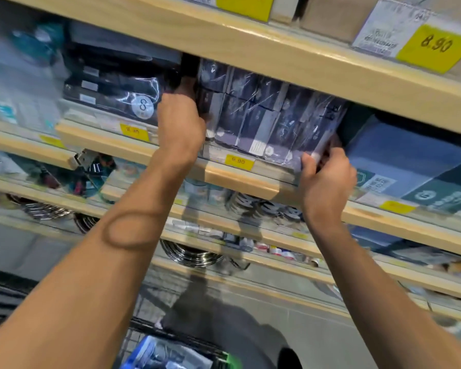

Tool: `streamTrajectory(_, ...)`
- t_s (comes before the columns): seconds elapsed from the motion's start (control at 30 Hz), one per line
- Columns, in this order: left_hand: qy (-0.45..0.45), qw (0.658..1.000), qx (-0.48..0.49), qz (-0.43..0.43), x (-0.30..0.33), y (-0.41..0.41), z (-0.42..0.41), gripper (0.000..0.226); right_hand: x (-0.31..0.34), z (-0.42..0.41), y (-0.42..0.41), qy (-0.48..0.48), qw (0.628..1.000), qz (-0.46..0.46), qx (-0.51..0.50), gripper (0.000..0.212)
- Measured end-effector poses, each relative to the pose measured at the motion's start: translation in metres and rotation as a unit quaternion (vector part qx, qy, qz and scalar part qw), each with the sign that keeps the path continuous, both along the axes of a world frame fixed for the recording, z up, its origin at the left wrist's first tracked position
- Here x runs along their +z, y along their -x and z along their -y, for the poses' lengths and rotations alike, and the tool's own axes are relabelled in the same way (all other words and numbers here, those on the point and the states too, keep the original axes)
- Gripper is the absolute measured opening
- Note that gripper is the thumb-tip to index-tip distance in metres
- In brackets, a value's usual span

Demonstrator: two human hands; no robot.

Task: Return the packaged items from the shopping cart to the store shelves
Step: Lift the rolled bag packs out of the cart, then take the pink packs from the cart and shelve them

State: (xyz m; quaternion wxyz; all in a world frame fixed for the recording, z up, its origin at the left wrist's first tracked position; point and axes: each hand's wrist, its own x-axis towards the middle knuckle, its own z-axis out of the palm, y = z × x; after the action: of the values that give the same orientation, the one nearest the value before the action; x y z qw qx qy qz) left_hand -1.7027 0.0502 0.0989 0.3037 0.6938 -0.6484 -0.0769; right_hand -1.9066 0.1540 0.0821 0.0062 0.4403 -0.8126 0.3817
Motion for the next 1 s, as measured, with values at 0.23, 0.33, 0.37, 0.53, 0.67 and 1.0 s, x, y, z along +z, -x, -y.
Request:
streamTrajectory(0.23, 0.042, 0.997, 0.012, -0.066, 0.001, 0.006, -0.039, 0.028, 0.000, -0.040, -0.034, 0.147, 0.980, -0.056, 0.120, 0.053)
streamTrajectory(0.33, 0.089, 0.959, -0.030, -0.268, -0.016, 0.004, -0.083, 0.040, -0.013, -0.061, -0.060, 0.172, 0.964, -0.032, 0.200, 0.038)
streamTrajectory(0.37, 0.097, 0.949, -0.029, -0.299, -0.024, 0.001, -0.096, 0.036, -0.020, -0.066, -0.069, 0.165, 0.960, -0.021, 0.227, 0.033)
streamTrajectory(0.53, 0.071, 0.967, 0.041, -0.240, -0.066, -0.053, -0.156, 0.032, -0.068, -0.090, -0.117, -0.030, 0.919, -0.020, 0.393, 0.024)
streamTrajectory(0.67, -0.014, 0.963, 0.236, -0.129, -0.106, -0.128, -0.266, 0.041, -0.110, -0.133, -0.160, -0.251, 0.798, -0.096, 0.539, 0.042)
streamTrajectory(1.0, -0.321, 0.676, 0.630, -0.206, -0.178, -0.111, -0.600, 0.056, -0.159, -0.203, -0.122, -0.364, 0.666, -0.257, 0.598, 0.018)
